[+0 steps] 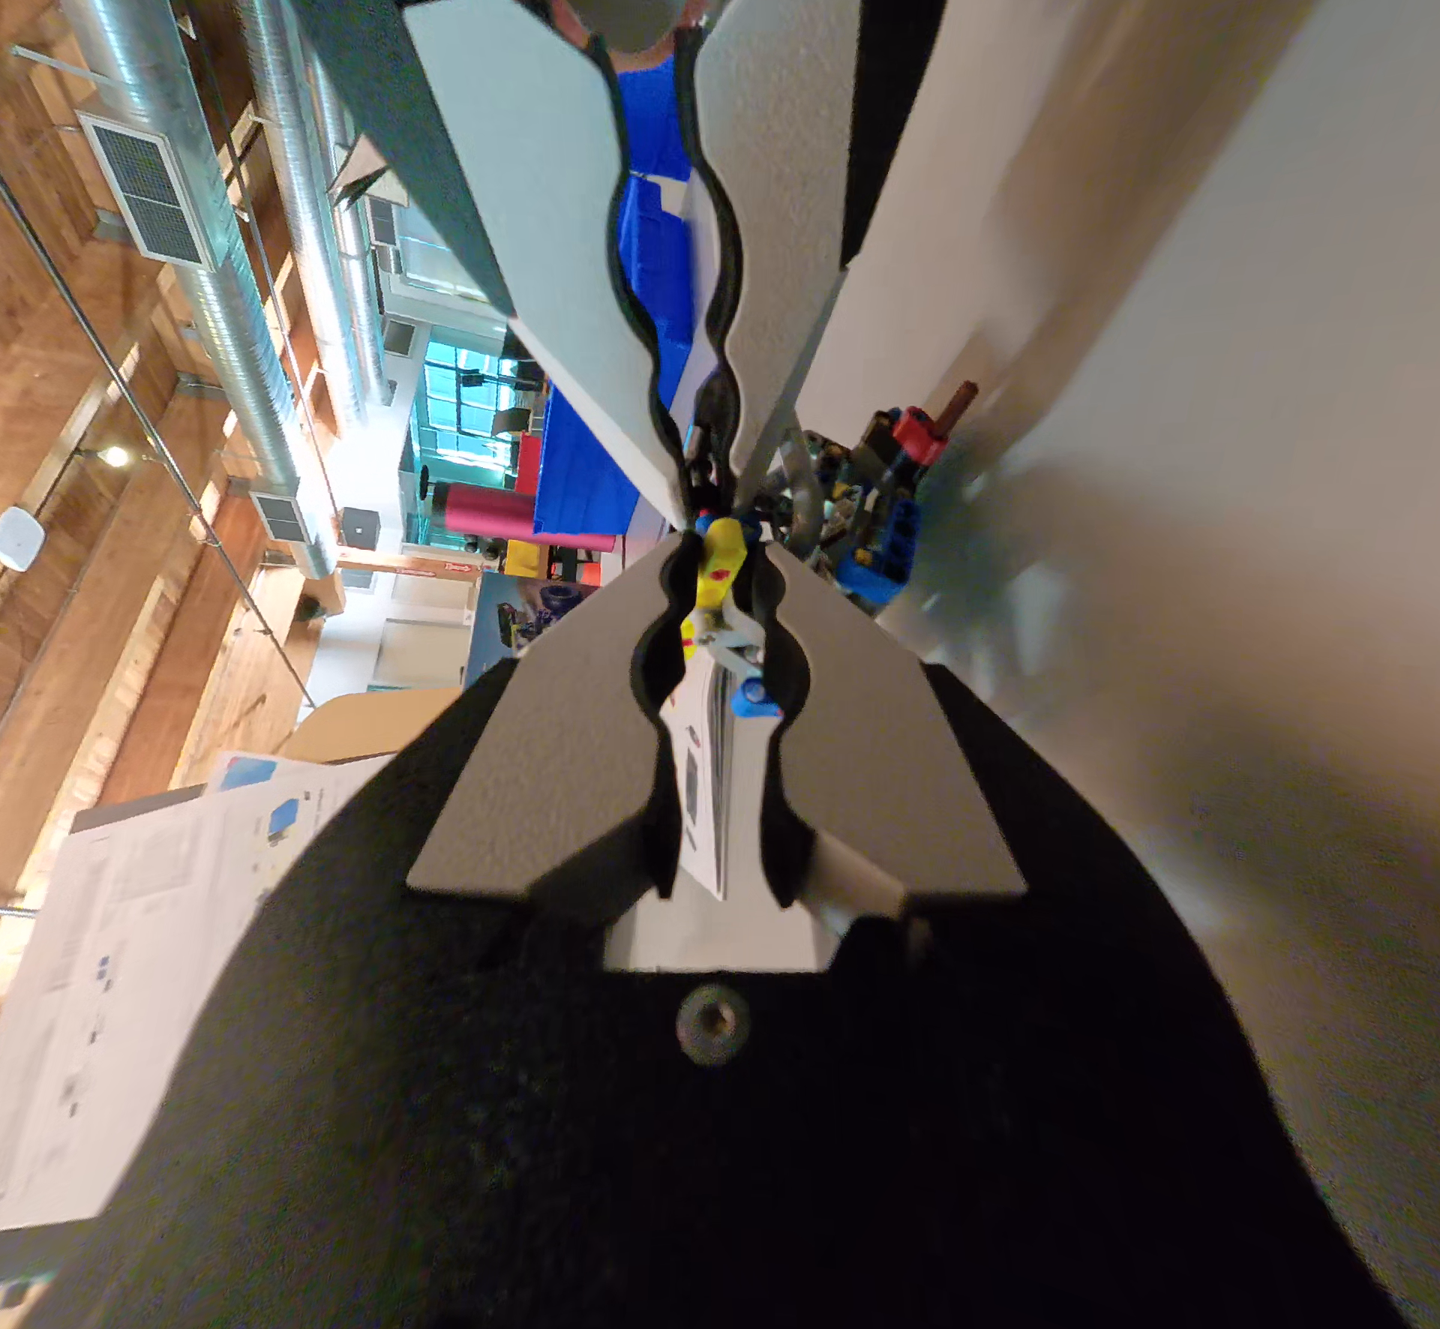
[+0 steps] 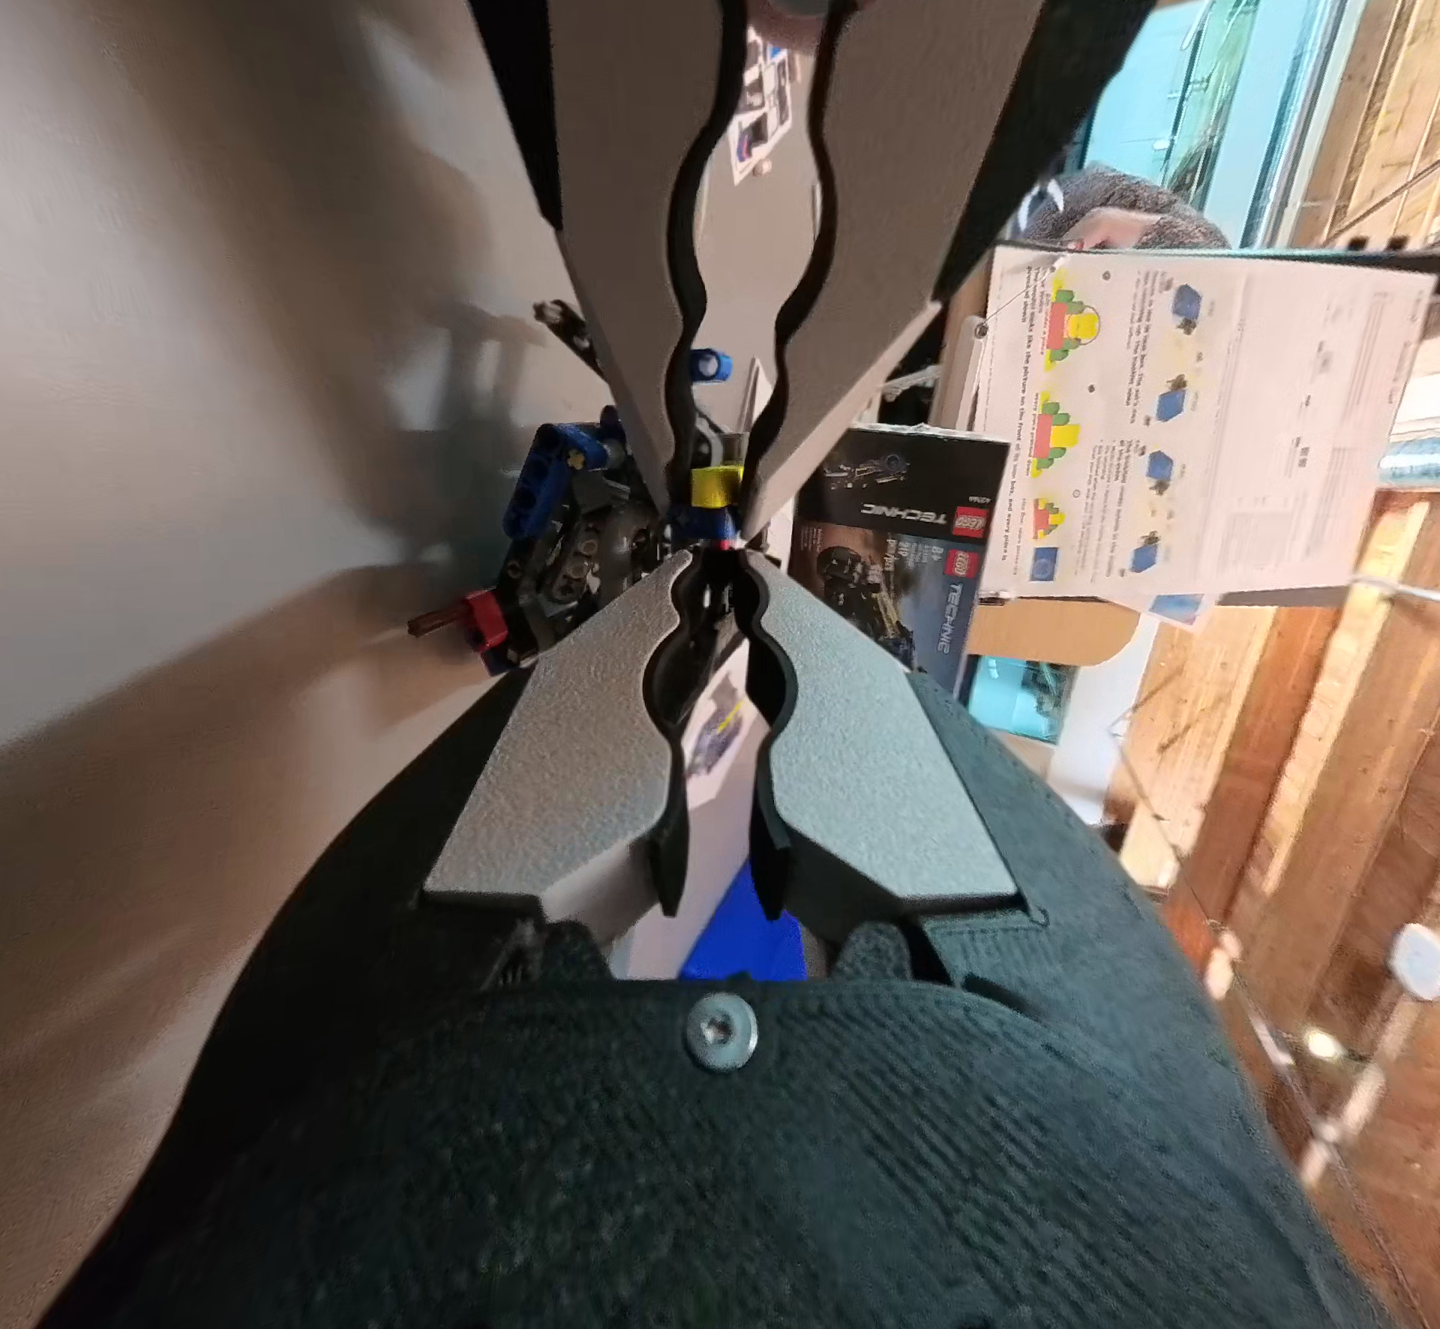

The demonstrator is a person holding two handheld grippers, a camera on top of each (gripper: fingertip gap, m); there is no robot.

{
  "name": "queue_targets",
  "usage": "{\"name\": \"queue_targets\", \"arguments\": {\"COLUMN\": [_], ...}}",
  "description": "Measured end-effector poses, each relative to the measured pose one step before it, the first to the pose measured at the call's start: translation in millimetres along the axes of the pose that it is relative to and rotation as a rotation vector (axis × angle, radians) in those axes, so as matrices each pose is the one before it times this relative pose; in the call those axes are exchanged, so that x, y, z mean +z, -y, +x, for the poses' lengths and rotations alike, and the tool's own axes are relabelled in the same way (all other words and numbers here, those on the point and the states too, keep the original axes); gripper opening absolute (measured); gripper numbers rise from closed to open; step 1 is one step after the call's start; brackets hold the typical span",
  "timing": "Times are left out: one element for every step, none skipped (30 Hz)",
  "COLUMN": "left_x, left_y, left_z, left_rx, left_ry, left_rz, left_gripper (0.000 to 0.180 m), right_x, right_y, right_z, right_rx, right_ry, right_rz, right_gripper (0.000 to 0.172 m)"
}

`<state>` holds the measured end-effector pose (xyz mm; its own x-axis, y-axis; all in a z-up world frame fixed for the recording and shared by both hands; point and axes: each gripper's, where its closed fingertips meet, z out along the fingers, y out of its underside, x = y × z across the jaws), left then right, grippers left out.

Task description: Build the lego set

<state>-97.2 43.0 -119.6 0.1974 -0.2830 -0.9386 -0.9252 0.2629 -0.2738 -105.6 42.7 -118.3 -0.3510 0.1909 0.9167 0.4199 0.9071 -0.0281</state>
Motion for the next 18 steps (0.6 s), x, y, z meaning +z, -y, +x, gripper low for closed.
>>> {"name": "queue_targets", "arguments": {"left_x": [0.13,-0.02,0.19,-0.24,0.09,1.05,1.65,2.42,1.66,0.44,-0.76,-1.58,-1.4,-0.14,1.42,1.34,-0.23,-2.05], "left_y": [-0.11,-0.41,-1.42,-0.55,0.36,-0.35,-1.13,-2.39,-0.91,0.11,-2.05,-0.86,1.56,3.15,-0.38,-2.99,-1.55,0.83], "left_z": [-0.26,0.4,0.97,1.05,1.58,-0.05,-0.14,1.81,1.17,-1.03,-2.16,-1.51,0.23,0.88,-1.18,-3.8,-2.29,-1.04], "left_rx": [-0.0134,-0.0065,0.0029,0.0042,-0.0019,-0.0051,0.0206,0.0395,0.026,0.0118,0.0094,0.0136,-0.0117,-0.0361,-0.0076,0.0165,-0.0017,-0.0197], "left_ry": [0.0012,-0.0051,-0.0086,-0.0066,-0.007,0.0073,0.0141,-0.0005,-0.0057,-0.0002,0.0043,0.0072,-0.0004,-0.0112,-0.0002,0.0182,0.0104,0.0071], "left_rz": [0.0087,0.0043,-0.0049,0.0,0.0017,-0.0088,-0.016,-0.0272,-0.0194,-0.0073,-0.017,-0.0005,0.0118,0.0044,-0.0214,-0.0151,0.0154,0.0252], "left_gripper": [0.011,0.011,0.011,0.011,0.011,0.011,0.01,0.01,0.009,0.009,0.009,0.009,0.008,0.008,0.008,0.008,0.009,0.009], "right_x": [0.39,0.94,1.91,1.13,0.45,0.67,0.95,2.06,1.68,-0.35,-1.32,-1.05,-2.87,-1.97,1.53,1.94,0.48,-2.24], "right_y": [0.93,2.13,-0.18,0.22,0.55,-0.89,-1.75,-2.51,-2.32,-2.04,-6.77,-13.22,1.26,12.09,1.98,-4.43,-2.17,2.82], "right_z": [0.95,0.6,-0.36,-0.48,-1.22,-0.75,0.21,-2.57,-2.68,0.01,2.08,3.72,1.32,-0.46,2.8,4.73,1.75,1.13], "right_rx": [-0.0415,-0.0437,-0.03,-0.0229,0.0018,0.0205,-0.0058,-0.0133,0.0002,-0.0036,0.0164,0.0132,0.0505,0.0251,-0.0565,-0.04,0.045,0.0654], "right_ry": [-0.018,-0.0212,-0.012,-0.0036,0.02,0.0282,0.0122,0.0169,0.0113,0.0007,0.0043,-0.0016,0.0176,0.028,-0.0053,-0.0245,-0.0041,0.0074], "right_rz": [-0.0056,-0.0056,-0.0218,-0.0094,-0.0039,-0.0148,-0.016,-0.0136,-0.0048,0.0106,-0.0081,-0.0261,0.0563,0.0559,-0.0398,-0.0392,0.0265,0.0472], "right_gripper": [0.004,0.003,0.003,0.003,0.003,0.003,0.003,0.003,0.003,0.004,0.004,0.004,0.004,0.003,0.003,0.003,0.003,0.003]}}
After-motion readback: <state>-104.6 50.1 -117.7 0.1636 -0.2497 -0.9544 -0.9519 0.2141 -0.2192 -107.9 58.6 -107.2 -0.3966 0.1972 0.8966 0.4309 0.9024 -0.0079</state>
